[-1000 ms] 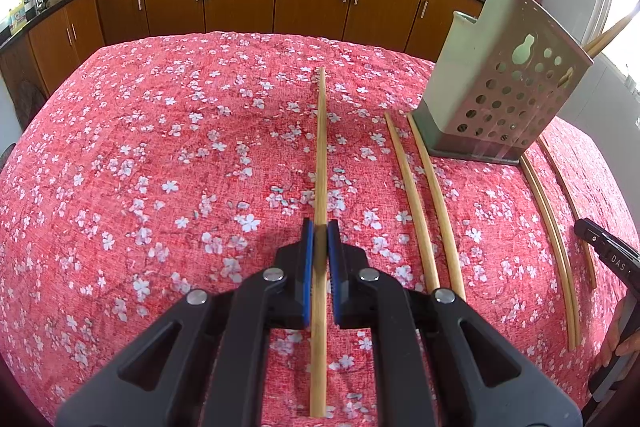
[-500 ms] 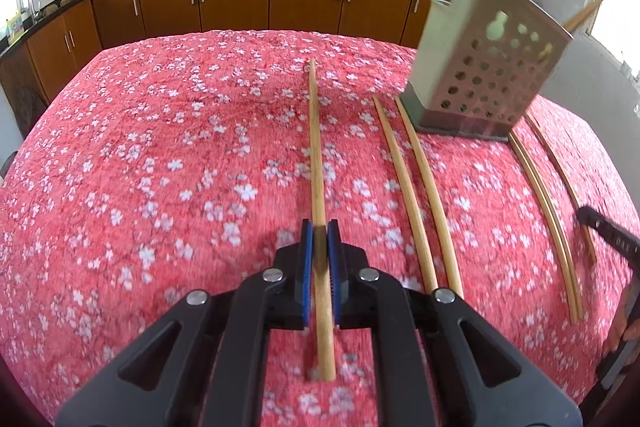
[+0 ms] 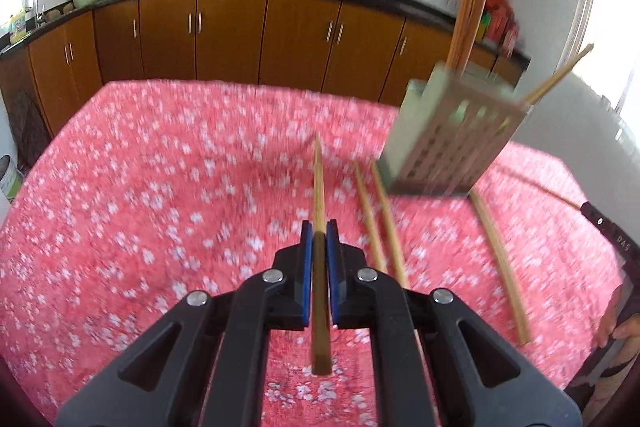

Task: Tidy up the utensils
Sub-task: 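Lift the left gripper's chopstick over the holder while the right gripper raises its chopstick there, then open the left gripper over the holder while the right gripper releases its chopstick into it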

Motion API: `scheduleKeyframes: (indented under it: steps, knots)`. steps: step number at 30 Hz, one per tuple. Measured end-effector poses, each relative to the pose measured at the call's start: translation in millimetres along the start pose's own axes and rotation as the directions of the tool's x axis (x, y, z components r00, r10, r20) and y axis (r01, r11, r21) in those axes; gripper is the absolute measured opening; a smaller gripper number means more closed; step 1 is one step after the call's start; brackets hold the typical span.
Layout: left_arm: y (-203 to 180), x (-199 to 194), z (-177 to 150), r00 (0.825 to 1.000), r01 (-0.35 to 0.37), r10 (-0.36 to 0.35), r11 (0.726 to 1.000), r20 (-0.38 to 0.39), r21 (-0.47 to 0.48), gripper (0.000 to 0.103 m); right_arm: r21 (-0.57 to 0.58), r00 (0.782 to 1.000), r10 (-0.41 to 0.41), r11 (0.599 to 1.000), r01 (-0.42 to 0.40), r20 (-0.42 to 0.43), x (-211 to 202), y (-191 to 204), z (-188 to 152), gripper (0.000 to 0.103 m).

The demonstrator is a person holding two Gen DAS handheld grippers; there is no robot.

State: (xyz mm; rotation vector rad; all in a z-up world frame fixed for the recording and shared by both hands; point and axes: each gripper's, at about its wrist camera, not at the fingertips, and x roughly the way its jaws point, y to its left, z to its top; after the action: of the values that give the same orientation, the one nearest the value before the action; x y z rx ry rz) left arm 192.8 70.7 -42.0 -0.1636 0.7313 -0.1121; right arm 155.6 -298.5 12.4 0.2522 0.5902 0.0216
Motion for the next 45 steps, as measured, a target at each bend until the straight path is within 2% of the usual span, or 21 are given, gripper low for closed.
scheduleKeyframes:
  steps: [4,8,16,21,25,30,33,35,41,43,45]
  knots:
    - [-3.8,-24.7,18.0,0.996,0.033,-0.031,0.999,0.08,-0.02,0.008,0.016,0.998,0.01,1.0,-0.011,0.066,-14.5,-5.6,13.8,0.008]
    - [-9.0,-45.1,35.2,0.989,0.039,-0.038,0.999,0.14,-0.001,0.008,0.021,0.996,0.015,1.0,-0.017,0.093,-16.4,-2.4,23.4,0.008]
    - [-13.6,-58.5,56.8,0.983,-0.004,0.0,1.0,0.186,0.024,0.008,-0.014,0.991,0.033,0.999,-0.031,0.127,-18.6,11.9,41.0,0.008]
    - [-20.0,-81.4,68.3,0.974,0.021,-0.033,0.998,0.225,0.054,0.008,-0.035,0.978,0.095,0.995,-0.09,0.184,-41.4,23.9,67.5,0.008]
    - [-34.8,-103.2,79.7,0.962,0.064,-0.082,0.995,0.259,0.078,0.008,-0.053,0.952,0.174,0.985,-0.166,0.252,-69.9,36.3,94.0,0.008]
    - [-59.3,-122.5,96.9,0.934,0.114,-0.14,0.989,0.329,0.098,0.008,-0.086,0.906,0.241,0.97,-0.225,0.347,-93.5,58.3,121.2,0.008]
    - [-75.5,-130.1,113.1,0.912,0.133,-0.161,0.986,0.378,0.099,0.008,-0.106,0.889,0.251,0.968,-0.228,0.382,-93.3,72.6,130.8,0.008]
    - [-87.7,-135.6,127.8,0.891,0.142,-0.171,0.985,0.421,0.099,0.008,-0.12,0.874,0.255,0.967,-0.225,0.415,-89.6,84.0,138.6,0.008]
    - [-111.1,-131.7,163.6,0.846,0.113,-0.139,0.99,0.515,0.08,0.008,-0.131,0.831,0.209,0.978,-0.165,0.515,-70.2,102.7,151.6,0.008]
    - [-114.4,-121.8,171.3,0.842,0.099,-0.124,0.992,0.526,0.076,0.008,-0.127,0.826,0.184,0.982,-0.137,0.533,-59.6,105.4,151.4,0.008]
    - [-115.3,-104.3,174.8,0.853,0.095,-0.115,0.993,0.509,0.066,0.008,-0.125,0.829,0.173,0.984,-0.125,0.532,-48.1,107.5,147.1,0.008]
